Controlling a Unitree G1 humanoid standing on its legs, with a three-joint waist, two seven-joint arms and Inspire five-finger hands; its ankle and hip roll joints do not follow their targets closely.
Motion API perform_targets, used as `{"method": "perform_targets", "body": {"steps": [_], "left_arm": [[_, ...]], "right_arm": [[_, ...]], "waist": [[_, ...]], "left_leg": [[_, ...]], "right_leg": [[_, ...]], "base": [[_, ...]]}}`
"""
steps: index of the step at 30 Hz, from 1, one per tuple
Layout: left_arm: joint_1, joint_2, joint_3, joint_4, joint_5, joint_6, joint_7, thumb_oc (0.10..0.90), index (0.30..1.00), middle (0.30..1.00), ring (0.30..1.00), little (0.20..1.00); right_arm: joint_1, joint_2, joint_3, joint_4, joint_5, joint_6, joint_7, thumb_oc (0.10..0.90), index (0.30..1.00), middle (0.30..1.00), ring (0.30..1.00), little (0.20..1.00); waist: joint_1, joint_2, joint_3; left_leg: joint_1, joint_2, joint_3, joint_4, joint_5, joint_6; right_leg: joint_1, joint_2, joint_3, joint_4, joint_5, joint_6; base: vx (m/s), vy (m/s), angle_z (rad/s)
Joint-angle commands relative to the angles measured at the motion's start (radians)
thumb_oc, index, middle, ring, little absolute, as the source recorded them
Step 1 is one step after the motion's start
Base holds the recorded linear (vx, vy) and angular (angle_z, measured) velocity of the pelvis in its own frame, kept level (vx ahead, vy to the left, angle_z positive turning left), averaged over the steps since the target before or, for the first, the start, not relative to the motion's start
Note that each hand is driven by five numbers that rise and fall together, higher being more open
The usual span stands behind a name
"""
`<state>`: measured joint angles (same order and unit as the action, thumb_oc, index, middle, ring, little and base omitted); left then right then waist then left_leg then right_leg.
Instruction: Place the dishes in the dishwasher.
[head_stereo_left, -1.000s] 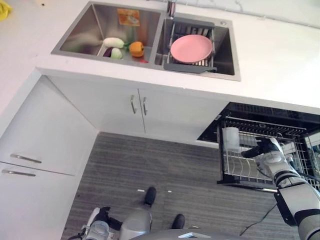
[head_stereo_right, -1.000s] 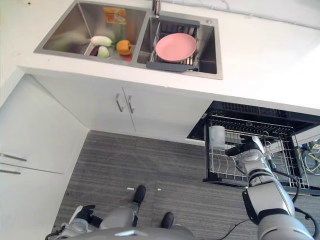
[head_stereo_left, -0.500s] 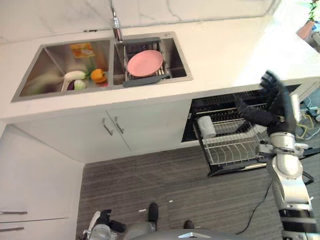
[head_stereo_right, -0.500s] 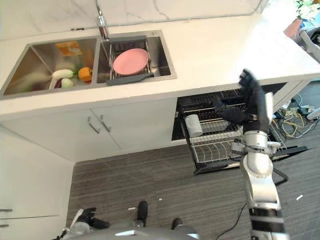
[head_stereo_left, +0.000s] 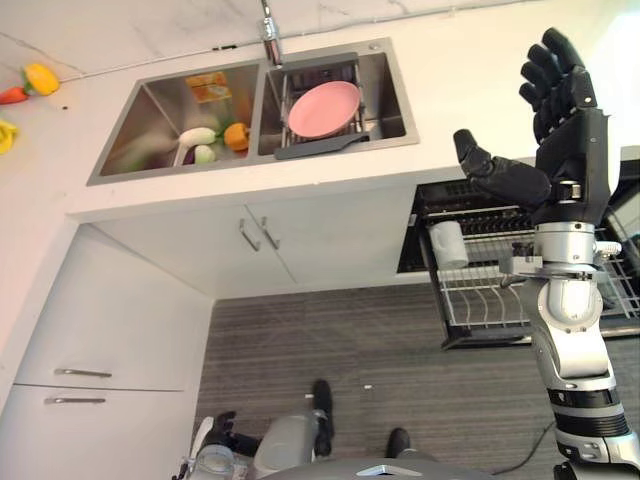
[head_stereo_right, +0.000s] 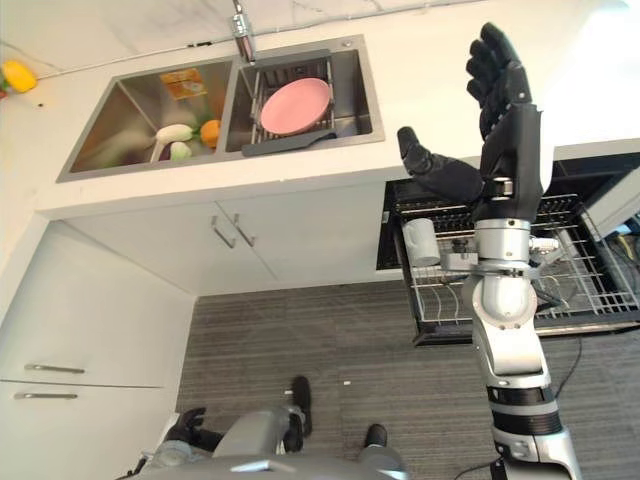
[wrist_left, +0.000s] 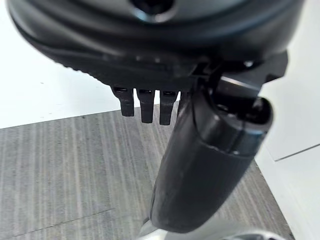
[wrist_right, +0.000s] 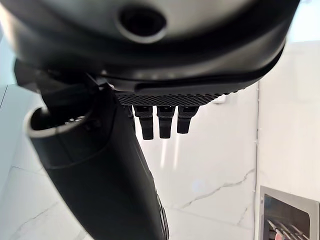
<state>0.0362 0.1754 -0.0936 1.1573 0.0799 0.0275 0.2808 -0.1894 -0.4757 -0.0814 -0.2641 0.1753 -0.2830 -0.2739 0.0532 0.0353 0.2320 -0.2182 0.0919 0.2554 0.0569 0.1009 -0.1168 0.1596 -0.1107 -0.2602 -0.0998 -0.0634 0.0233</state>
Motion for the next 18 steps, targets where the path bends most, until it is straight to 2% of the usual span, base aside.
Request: {"method": "perform_targets", "body": {"steps": [1,2,6,7,9,11,12,14,15,16,17,18], "left_arm": [[-0.007,0.02,-0.018,0.034,0.013,-0.001,0.039,0.8,0.9,0.9,0.9,0.9],[-0.007,0.021,-0.011,0.042,0.017,0.002,0.043,0.8,0.9,0.9,0.9,0.9],[-0.027,0.016,-0.001,0.057,0.002,-0.003,0.04,0.8,0.9,0.9,0.9,0.9],[-0.053,0.018,-0.01,0.048,0.007,-0.001,0.037,0.8,0.9,0.9,0.9,0.9],[-0.069,0.026,-0.03,0.026,0.024,0.001,0.036,0.8,0.9,0.9,0.9,0.9],[-0.08,0.029,-0.052,0.016,0.035,0.007,0.028,0.8,0.9,0.9,0.9,0.9],[-0.086,0.031,-0.055,0.021,0.035,0.013,0.023,0.8,0.9,0.9,0.9,0.9],[-0.095,0.028,-0.072,0.033,0.038,0.018,0.013,0.8,0.9,0.9,0.9,0.9],[-0.098,0.027,-0.089,0.033,0.056,0.015,0.006,0.8,0.9,0.9,0.9,0.9],[-0.099,0.027,-0.089,0.033,0.056,0.014,0.006,0.8,0.9,0.9,0.9,0.9],[-0.099,0.027,-0.101,0.028,0.074,0.012,-0.001,0.8,0.9,0.9,0.9,0.9],[-0.104,0.031,-0.098,0.029,0.073,0.013,-0.007,0.8,0.9,0.9,0.9,0.9]], "right_arm": [[-0.121,-0.1,-0.03,-0.114,-0.057,-0.05,-0.016,0.8,0.9,0.9,0.9,0.9],[-0.113,-0.107,-0.03,-0.117,-0.077,-0.047,-0.01,0.8,0.9,0.9,0.9,0.9],[-0.107,-0.095,-0.034,-0.095,-0.07,-0.038,0.0,0.8,0.9,0.9,0.9,0.9],[-0.1,-0.095,-0.047,-0.088,-0.101,-0.029,-0.013,0.8,0.9,0.9,0.9,0.9],[-0.095,-0.077,-0.059,-0.093,-0.121,-0.026,-0.024,0.8,0.9,0.9,0.9,0.9],[-0.086,-0.068,-0.055,-0.082,-0.131,-0.023,-0.031,0.8,0.9,0.9,0.9,0.9],[-0.077,-0.064,-0.062,-0.083,-0.14,-0.021,-0.038,0.8,0.9,0.9,0.9,0.9],[-0.073,-0.032,-0.066,-0.078,-0.141,-0.018,-0.037,0.8,0.9,0.9,0.9,0.9],[-0.061,-0.021,-0.07,-0.078,-0.137,-0.023,-0.033,0.8,0.9,0.9,0.9,0.9],[-0.061,-0.021,-0.07,-0.079,-0.137,-0.023,-0.032,0.8,0.9,0.9,0.9,0.9],[-0.048,-0.014,-0.078,-0.081,-0.128,-0.023,-0.021,0.8,0.9,0.9,0.9,0.9],[-0.05,-0.018,-0.069,-0.053,-0.1,-0.021,-0.009,0.8,0.9,0.9,0.9,0.9]], "waist": [[0.02,-0.023,-0.05],[0.017,-0.021,-0.063],[0.012,-0.048,-0.098],[0.009,-0.062,-0.107],[0.0,-0.069,-0.1],[-0.017,-0.064,-0.085],[-0.039,-0.054,-0.068],[-0.074,-0.019,-0.046],[-0.101,-0.009,-0.035],[-0.099,-0.006,-0.037],[-0.112,0.0,-0.033],[-0.118,-0.006,-0.022]], "left_leg": [[0.027,0.061,-0.02,-0.058,0.023,-0.021],[0.037,0.063,-0.013,-0.074,0.041,-0.015],[0.106,0.013,0.005,-0.134,0.014,0.017],[0.135,-0.017,0.01,-0.144,-0.014,0.037],[0.165,-0.049,0.002,-0.144,-0.055,0.061],[0.19,-0.081,-0.018,-0.144,-0.072,0.089],[0.209,-0.09,-0.039,-0.144,-0.087,0.103],[0.231,-0.077,-0.065,-0.144,-0.104,0.114],[0.245,-0.078,-0.079,-0.144,-0.116,0.112],[0.24,-0.073,-0.078,-0.144,-0.113,0.111],[0.251,-0.073,-0.086,-0.144,-0.122,0.107],[0.259,-0.071,-0.082,-0.144,-0.131,0.097]], "right_leg": [[0.096,-0.062,0.032,0.013,-0.121,0.11],[0.1,-0.066,0.035,0.013,-0.115,0.114],[0.101,-0.11,0.038,0.021,-0.074,0.131],[0.08,-0.149,0.041,0.093,-0.067,0.147],[0.041,-0.19,0.047,0.206,-0.047,0.161],[-0.03,-0.21,0.097,0.371,0.061,0.157],[-0.072,-0.195,0.134,0.478,0.09,0.143],[-0.19,-0.124,0.196,0.604,0.062,0.121],[-0.239,-0.067,0.228,0.619,0.003,0.111],[-0.245,-0.062,0.228,0.619,0.007,0.108],[-0.273,-0.035,0.227,0.586,-0.032,0.102],[-0.298,-0.024,0.181,0.467,-0.032,0.091]], "base": [[0.29,0.205,-0.29],[0.31,0.231,-0.42],[0.22,0.201,-0.34],[0.25,0.305,0.03],[0.21,0.276,0.33],[0.17,0.264,0.38],[0.18,0.265,0.26],[0.21,0.221,0.4],[0.14,0.122,0.52],[0.18,0.076,0.23],[0.22,0.008,0.25],[0.31,-0.028,0.19]]}}
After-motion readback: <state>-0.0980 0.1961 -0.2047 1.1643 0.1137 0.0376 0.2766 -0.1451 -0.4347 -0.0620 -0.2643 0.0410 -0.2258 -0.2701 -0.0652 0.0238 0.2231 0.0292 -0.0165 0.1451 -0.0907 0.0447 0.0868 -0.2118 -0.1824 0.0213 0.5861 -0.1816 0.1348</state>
